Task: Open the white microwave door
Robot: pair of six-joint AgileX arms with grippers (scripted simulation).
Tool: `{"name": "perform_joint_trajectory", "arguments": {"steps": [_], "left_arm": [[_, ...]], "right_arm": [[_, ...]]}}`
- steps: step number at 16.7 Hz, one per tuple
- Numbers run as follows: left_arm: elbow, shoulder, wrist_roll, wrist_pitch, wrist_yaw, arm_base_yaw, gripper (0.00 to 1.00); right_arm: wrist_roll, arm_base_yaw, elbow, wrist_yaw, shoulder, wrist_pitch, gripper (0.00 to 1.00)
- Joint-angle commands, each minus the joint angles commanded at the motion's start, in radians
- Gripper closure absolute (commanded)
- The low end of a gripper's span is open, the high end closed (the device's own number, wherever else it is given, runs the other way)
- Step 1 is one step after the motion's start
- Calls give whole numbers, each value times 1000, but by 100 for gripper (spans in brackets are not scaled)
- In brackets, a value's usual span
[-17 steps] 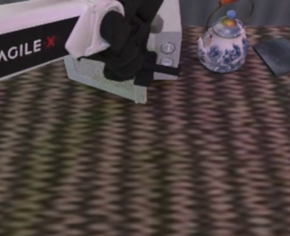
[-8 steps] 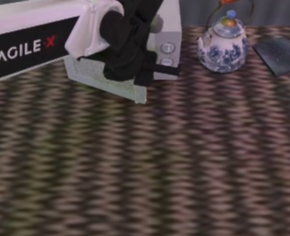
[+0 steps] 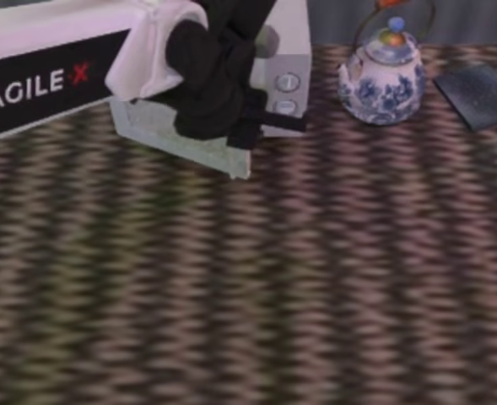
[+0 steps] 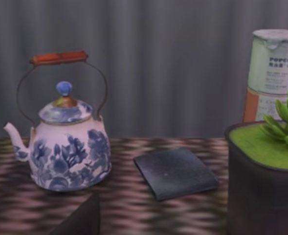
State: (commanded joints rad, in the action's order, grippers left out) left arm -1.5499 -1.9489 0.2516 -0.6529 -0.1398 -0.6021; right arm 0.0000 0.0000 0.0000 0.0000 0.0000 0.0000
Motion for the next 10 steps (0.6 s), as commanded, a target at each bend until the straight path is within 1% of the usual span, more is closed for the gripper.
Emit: {"name": "perform_joint_trajectory", "arguments": {"steps": [5,10], "left_arm": [[92,55,-92,26,45,24,100],[97,68,-101,35,51,27,100]], "right_arm": [[0,0,0,0,0,0,0],[0,0,0,0,0,0,0]]}}
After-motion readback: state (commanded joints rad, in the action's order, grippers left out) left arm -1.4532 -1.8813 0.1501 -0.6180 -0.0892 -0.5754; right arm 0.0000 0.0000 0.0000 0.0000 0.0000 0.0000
